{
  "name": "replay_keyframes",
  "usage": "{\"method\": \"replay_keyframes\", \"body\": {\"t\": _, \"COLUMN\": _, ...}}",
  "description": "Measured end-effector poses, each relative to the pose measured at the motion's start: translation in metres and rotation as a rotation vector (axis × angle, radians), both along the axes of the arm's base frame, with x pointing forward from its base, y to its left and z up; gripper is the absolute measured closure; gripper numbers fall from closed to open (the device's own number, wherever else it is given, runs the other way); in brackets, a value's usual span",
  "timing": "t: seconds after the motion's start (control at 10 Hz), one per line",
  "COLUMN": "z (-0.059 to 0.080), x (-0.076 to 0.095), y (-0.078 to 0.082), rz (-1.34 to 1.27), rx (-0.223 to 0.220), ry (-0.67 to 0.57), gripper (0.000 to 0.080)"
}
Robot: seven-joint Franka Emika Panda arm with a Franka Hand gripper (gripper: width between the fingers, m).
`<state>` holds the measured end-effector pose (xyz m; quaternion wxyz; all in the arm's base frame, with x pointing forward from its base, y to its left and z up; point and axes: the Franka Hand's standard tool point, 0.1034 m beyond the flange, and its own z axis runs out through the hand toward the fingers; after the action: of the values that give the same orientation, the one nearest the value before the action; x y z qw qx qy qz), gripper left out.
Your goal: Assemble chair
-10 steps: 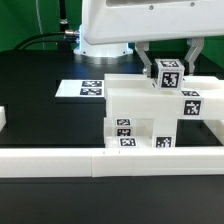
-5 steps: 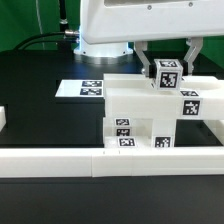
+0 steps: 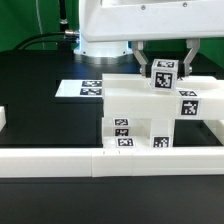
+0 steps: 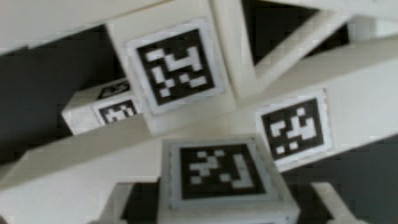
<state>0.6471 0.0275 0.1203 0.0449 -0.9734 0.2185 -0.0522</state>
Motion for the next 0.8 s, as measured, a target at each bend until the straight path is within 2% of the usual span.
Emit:
{"method": "replay_keyframes", "body": {"t": 0.2, "z": 0.0001, "x": -0.0008, "y": 0.0012, "rz": -0.162, "rx": 0.017, "ry": -0.021, "gripper": 0.0515}}
{"method": "replay_keyframes", "body": {"t": 0.5, "z": 0.0005, "x": 0.0007, "y": 0.0071, "rz": -0.443, "rx": 0.072, "ry": -0.033, "gripper": 0.0515}}
{"method": "replay_keyframes", "body": {"t": 0.8, "z": 0.0003, "x": 0.0006, "y": 0.0090, "rz": -0.582, "rx": 0.112, "ry": -0.020, "gripper": 0.0515}}
